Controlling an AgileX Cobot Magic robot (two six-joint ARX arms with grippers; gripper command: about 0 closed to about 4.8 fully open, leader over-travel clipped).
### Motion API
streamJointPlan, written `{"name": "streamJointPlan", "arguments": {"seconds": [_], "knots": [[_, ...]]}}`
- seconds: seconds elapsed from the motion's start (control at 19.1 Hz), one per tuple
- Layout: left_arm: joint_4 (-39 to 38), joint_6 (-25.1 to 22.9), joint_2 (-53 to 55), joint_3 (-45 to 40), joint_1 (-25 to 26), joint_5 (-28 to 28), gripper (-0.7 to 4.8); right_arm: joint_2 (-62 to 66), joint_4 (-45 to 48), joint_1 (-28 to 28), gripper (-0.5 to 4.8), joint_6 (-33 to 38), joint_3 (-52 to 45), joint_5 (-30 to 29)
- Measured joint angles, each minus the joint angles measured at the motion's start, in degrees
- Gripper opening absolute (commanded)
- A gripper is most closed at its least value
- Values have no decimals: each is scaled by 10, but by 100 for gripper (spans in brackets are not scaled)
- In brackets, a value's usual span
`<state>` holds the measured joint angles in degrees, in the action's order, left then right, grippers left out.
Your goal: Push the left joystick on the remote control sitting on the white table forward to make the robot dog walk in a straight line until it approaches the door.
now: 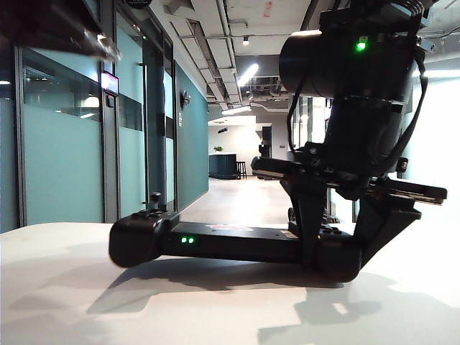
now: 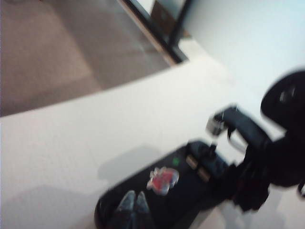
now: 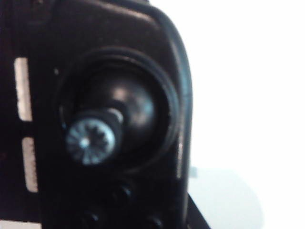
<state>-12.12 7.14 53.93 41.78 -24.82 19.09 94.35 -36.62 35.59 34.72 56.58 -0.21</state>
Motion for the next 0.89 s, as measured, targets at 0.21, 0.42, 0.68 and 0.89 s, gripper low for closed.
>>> {"name": "streamJointPlan", "arguments": {"seconds": [0.21, 0.42, 0.68, 0.89], "knots": [[-9, -74, 68, -1, 0, 46, -5, -1, -17, 1, 156, 6, 0, 28], [-8, -128, 138, -1, 0, 80, -5, -1, -21, 1, 156, 6, 0, 42], [-6, -184, 212, -1, 0, 111, -5, -1, -23, 1, 156, 6, 0, 47], [38, -192, 254, -1, 0, 129, -5, -1, -25, 1, 156, 6, 0, 48]]}}
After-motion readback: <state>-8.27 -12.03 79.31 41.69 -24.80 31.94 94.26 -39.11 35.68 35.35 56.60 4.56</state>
